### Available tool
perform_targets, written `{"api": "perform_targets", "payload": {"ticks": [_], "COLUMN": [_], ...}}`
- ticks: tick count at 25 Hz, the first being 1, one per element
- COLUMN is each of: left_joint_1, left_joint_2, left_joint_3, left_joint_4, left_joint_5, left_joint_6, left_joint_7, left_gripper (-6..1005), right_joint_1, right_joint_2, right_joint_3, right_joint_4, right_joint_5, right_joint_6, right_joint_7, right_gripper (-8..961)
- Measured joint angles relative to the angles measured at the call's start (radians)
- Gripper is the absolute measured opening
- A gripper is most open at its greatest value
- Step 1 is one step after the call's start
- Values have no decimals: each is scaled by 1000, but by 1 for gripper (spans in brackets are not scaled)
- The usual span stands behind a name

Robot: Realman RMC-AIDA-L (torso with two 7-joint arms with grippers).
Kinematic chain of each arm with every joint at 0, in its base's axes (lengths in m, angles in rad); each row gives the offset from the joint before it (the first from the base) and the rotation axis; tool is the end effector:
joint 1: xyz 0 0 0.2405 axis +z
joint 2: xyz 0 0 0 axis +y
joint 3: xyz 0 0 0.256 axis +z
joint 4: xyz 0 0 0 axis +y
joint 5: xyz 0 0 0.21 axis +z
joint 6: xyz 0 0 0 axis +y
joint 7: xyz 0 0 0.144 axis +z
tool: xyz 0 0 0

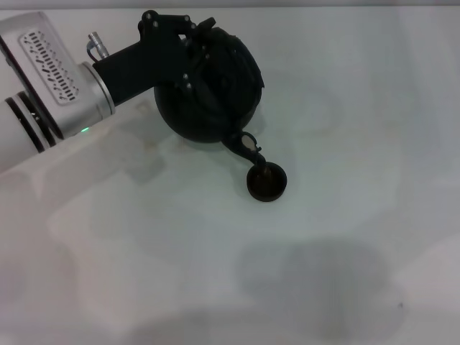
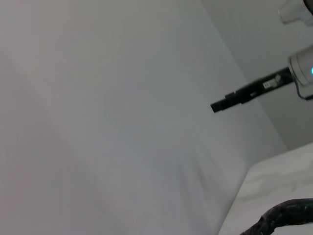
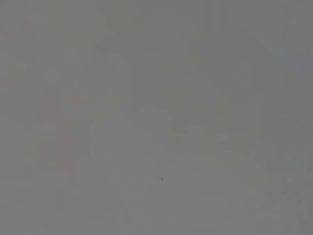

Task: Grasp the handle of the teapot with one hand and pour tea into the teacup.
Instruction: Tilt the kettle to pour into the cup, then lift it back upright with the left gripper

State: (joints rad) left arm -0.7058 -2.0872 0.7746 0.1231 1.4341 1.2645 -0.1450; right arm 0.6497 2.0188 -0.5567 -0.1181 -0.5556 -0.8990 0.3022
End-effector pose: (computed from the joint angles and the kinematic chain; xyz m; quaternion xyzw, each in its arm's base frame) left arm -0.2264 0.3663 -0.0608 -0.8889 0.1247 -0.2465 0.3655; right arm 0.3443 0.4115 0.0771 -0.5850 0.3037 0.2912 0.6933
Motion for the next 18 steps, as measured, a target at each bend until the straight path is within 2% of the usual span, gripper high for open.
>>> {"api": "perform_targets", "payload": {"ticks": [18], "left_joint_1": [-19], "left_joint_2": [-1], "left_joint_3": [0], "left_joint_4": [-2], "left_joint_5": [0], "left_joint_6": [-14], "left_joint_7": [38], "left_gripper": [110], "right_joint_1": [1], "right_joint_2": [0], "right_joint_3": [0], "right_joint_4": [-2], "right_joint_5": [0], "right_joint_6": [-1], "right_joint_7": [0], "right_gripper": [830]}}
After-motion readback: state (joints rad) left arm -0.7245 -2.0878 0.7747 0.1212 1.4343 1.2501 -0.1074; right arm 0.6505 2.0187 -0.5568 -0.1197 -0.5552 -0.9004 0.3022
